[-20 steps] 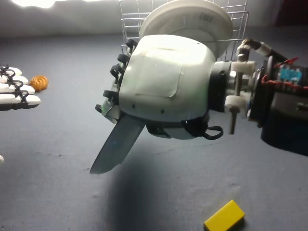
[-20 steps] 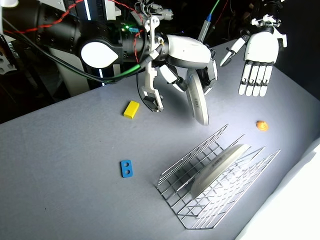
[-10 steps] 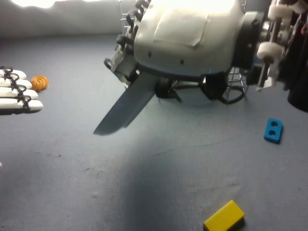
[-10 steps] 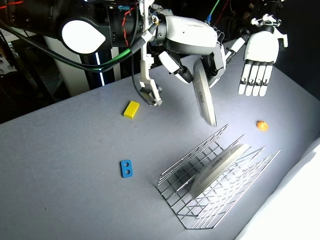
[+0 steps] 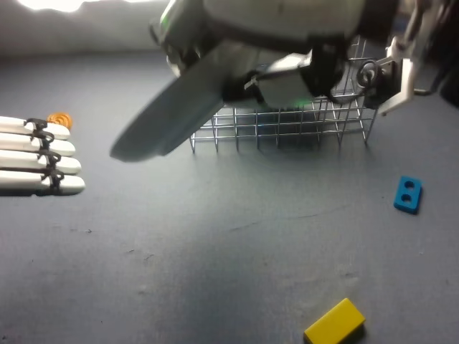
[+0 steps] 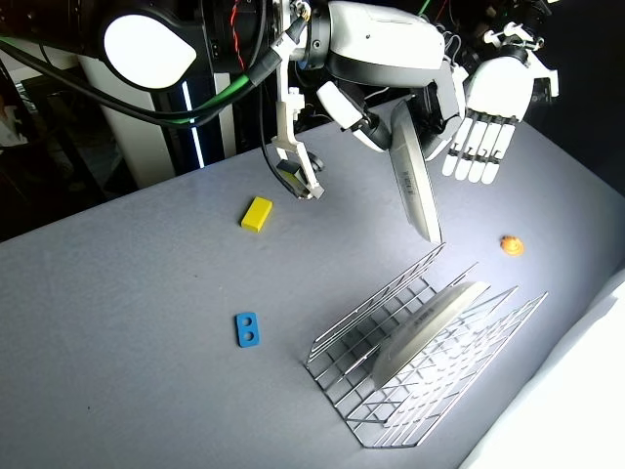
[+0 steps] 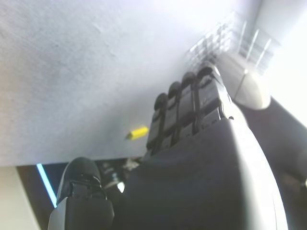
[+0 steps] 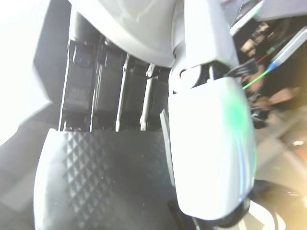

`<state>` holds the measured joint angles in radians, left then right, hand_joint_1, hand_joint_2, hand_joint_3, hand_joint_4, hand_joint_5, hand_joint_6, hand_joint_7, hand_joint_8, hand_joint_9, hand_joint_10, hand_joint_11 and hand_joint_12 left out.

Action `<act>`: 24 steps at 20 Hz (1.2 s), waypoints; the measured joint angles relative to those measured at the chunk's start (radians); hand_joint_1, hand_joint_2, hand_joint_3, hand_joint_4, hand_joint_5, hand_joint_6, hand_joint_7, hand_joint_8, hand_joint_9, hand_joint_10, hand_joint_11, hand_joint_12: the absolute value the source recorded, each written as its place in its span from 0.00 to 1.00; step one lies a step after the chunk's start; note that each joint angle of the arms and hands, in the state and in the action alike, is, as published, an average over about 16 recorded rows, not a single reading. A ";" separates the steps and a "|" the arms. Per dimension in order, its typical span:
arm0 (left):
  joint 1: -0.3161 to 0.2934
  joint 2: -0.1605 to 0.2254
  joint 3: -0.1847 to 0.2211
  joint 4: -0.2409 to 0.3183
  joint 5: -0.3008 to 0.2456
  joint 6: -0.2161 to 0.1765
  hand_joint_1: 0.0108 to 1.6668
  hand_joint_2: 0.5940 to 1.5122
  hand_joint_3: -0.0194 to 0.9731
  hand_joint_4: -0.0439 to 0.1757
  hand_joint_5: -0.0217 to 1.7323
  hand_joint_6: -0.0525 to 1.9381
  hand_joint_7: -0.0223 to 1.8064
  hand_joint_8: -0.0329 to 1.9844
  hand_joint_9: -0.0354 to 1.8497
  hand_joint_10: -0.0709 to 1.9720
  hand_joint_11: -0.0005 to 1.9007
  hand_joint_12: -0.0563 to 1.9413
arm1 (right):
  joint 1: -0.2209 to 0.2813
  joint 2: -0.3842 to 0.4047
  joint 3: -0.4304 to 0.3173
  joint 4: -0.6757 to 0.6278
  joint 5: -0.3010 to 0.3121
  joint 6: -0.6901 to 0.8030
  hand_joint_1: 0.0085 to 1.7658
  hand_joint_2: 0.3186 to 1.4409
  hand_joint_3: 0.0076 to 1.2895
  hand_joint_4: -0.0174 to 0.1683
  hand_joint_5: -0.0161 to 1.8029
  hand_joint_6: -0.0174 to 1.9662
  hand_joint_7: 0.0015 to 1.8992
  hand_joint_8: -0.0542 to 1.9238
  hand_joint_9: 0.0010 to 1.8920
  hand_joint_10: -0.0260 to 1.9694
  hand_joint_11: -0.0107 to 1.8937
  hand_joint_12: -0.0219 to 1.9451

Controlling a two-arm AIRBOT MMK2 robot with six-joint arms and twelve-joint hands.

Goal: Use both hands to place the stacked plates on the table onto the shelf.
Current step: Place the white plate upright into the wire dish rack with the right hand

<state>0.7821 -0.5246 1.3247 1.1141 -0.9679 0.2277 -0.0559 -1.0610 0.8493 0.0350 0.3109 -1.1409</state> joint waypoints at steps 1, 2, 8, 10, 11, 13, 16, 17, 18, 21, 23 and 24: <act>-0.008 0.000 -0.002 0.020 -0.021 -0.002 0.00 0.57 0.03 0.20 0.04 0.03 0.04 0.02 0.03 0.04 0.01 0.03 | 0.008 0.001 0.008 0.026 -0.006 0.013 0.77 0.56 0.01 0.09 0.53 0.47 0.55 0.47 0.58 0.47 0.50 0.54; -0.018 -0.001 -0.005 0.041 -0.043 -0.005 0.00 0.57 0.03 0.20 0.04 0.03 0.04 0.02 0.03 0.04 0.01 0.03 | 0.015 0.001 0.016 0.052 -0.012 0.027 0.77 0.56 0.01 0.09 0.53 0.47 0.55 0.47 0.58 0.47 0.50 0.54; -0.089 0.003 -0.036 0.153 -0.162 -0.033 0.00 0.57 0.03 0.20 0.05 0.03 0.04 0.02 0.03 0.04 0.01 0.03 | 0.053 0.002 0.074 0.220 -0.055 0.100 0.77 0.56 0.00 0.07 0.53 0.46 0.55 0.47 0.58 0.47 0.50 0.55; -0.118 0.006 -0.050 0.185 -0.195 -0.050 0.00 0.57 0.03 0.20 0.05 0.03 0.04 0.02 0.03 0.04 0.01 0.03 | 0.061 0.001 0.097 0.281 -0.071 0.113 0.77 0.56 0.00 0.07 0.53 0.46 0.55 0.47 0.58 0.47 0.51 0.55; -0.134 0.007 -0.056 0.201 -0.211 -0.060 0.00 0.57 0.03 0.20 0.05 0.03 0.04 0.02 0.03 0.04 0.01 0.03 | 0.064 0.001 0.108 0.309 -0.080 0.118 0.77 0.56 0.00 0.07 0.53 0.46 0.55 0.47 0.58 0.47 0.51 0.55; -0.170 0.006 -0.062 0.238 -0.243 -0.084 0.00 0.57 0.03 0.20 0.05 0.03 0.04 0.02 0.03 0.04 0.01 0.03 | 0.069 0.001 0.127 0.356 -0.095 0.122 0.77 0.56 0.00 0.06 0.52 0.46 0.55 0.47 0.58 0.48 0.51 0.55; -0.240 0.002 -0.067 0.303 -0.284 -0.134 0.00 0.57 0.03 0.20 0.04 0.03 0.04 0.02 0.03 0.04 0.01 0.03 | 0.074 0.000 0.153 0.415 -0.117 0.124 0.78 0.56 0.01 0.05 0.52 0.46 0.56 0.47 0.57 0.48 0.51 0.55; -0.270 0.001 -0.068 0.329 -0.296 -0.156 0.00 0.57 0.03 0.20 0.04 0.03 0.04 0.02 0.03 0.04 0.01 0.03 | 0.075 -0.001 0.161 0.433 -0.124 0.124 0.78 0.56 0.01 0.05 0.52 0.46 0.56 0.47 0.57 0.48 0.50 0.55; -0.304 -0.001 -0.067 0.359 -0.308 -0.181 0.00 0.57 0.03 0.20 0.04 0.03 0.04 0.02 0.03 0.04 0.01 0.03 | 0.075 -0.002 0.170 0.451 -0.131 0.124 0.78 0.56 0.01 0.05 0.52 0.46 0.56 0.47 0.57 0.48 0.50 0.55; -0.421 -0.007 -0.062 0.460 -0.340 -0.262 0.00 0.57 0.03 0.20 0.04 0.03 0.04 0.02 0.03 0.04 0.01 0.03 | 0.076 -0.006 0.194 0.504 -0.150 0.124 0.78 0.57 0.01 0.05 0.52 0.46 0.56 0.47 0.57 0.48 0.50 0.56; -0.499 -0.011 -0.057 0.525 -0.358 -0.319 0.00 0.57 0.03 0.20 0.04 0.03 0.04 0.02 0.03 0.04 0.01 0.03 | 0.076 -0.008 0.208 0.538 -0.161 0.124 0.78 0.57 0.01 0.05 0.52 0.46 0.56 0.47 0.57 0.48 0.50 0.56; -0.534 -0.013 -0.054 0.556 -0.366 -0.347 0.00 0.57 0.03 0.20 0.04 0.03 0.04 0.02 0.03 0.04 0.01 0.03 | 0.076 -0.010 0.213 0.552 -0.165 0.124 0.78 0.57 0.01 0.05 0.52 0.46 0.56 0.47 0.57 0.48 0.50 0.56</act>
<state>0.2481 -0.5373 1.2703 1.6696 -1.3343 -0.1190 0.0196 -1.0708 1.0627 0.5869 0.1461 -1.0169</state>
